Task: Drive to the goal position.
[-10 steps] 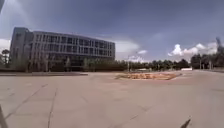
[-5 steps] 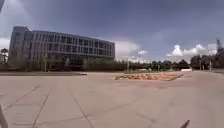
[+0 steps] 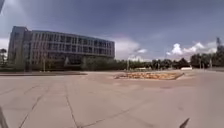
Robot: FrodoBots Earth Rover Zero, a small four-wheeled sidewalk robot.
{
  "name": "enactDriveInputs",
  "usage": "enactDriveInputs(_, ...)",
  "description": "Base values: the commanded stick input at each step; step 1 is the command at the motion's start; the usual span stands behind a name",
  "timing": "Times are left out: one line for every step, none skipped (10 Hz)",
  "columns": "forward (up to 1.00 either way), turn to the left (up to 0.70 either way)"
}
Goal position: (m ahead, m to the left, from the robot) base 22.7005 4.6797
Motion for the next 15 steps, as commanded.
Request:
enactDriveInputs(0.70,0.34)
enactDriveInputs(0.70,0.16)
enactDriveInputs(0.70,0.00)
enactDriveInputs(0.70,0.00)
enactDriveInputs(0.70,0.00)
enactDriveInputs(0.70,0.00)
enactDriveInputs(0.70,0.00)
enactDriveInputs(0.70,0.00)
enactDriveInputs(0.70,0.00)
enactDriveInputs(0.70,0.00)
enactDriveInputs(0.70,0.00)
enactDriveInputs(0.70,0.00)
enactDriveInputs(0.70,0.00)
enactDriveInputs(0.70,0.00)
enactDriveInputs(0.70,-0.24)
